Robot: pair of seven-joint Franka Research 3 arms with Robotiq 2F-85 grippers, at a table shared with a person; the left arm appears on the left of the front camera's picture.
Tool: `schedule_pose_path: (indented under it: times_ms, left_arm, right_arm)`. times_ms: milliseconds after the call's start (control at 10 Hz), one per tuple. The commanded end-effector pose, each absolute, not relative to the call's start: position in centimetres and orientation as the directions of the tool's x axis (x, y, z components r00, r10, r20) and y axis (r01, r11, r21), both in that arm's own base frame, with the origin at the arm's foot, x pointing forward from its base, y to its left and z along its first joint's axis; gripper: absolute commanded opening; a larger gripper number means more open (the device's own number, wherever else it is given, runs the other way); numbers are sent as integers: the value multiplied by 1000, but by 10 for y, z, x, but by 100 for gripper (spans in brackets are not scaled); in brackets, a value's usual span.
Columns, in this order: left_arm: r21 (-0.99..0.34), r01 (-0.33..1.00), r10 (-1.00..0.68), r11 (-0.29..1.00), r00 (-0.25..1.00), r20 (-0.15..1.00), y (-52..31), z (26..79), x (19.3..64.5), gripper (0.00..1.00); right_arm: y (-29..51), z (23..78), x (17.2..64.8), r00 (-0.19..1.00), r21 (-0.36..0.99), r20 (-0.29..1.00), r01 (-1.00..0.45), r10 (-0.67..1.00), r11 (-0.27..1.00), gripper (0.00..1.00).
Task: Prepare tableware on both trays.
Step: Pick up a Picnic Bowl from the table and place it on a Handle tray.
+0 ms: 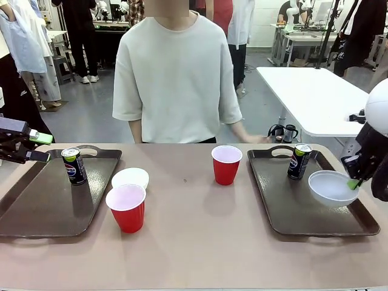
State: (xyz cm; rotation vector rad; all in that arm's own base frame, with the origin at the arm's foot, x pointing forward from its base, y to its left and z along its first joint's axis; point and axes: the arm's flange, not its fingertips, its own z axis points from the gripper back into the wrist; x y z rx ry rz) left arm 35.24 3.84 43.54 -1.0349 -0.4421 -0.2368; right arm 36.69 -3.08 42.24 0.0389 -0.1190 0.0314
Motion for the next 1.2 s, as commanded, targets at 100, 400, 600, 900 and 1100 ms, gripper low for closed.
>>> schedule_pose_path:
  times_ms: [100, 400, 600, 900, 1100]
  left_arm:
    - [-772, 419, 24, 477, 872, 488, 39, 434, 354, 100]
    - [-772, 419, 24, 477, 872, 488, 39, 434, 354, 100]
    - [-772, 419, 24, 477, 872, 488, 39, 434, 354, 100]
    - [-772, 419, 24, 477, 872, 488, 39, 434, 354, 100]
    - [-772, 419, 24, 477, 872, 488, 39, 434, 354, 100]
  right_arm:
    - [-18, 393, 383, 996, 18, 84, -1, 0, 1000, 4]
    - [-18, 367, 412, 994, 57, 107, 4, -10, 998, 4]
    - [-17, 355, 426, 993, 93, 116, 7, -18, 996, 4]
    - [-18, 348, 429, 995, 108, 98, -7, -4, 994, 64]
    - [-18, 360, 422, 996, 101, 88, -27, 18, 995, 83]
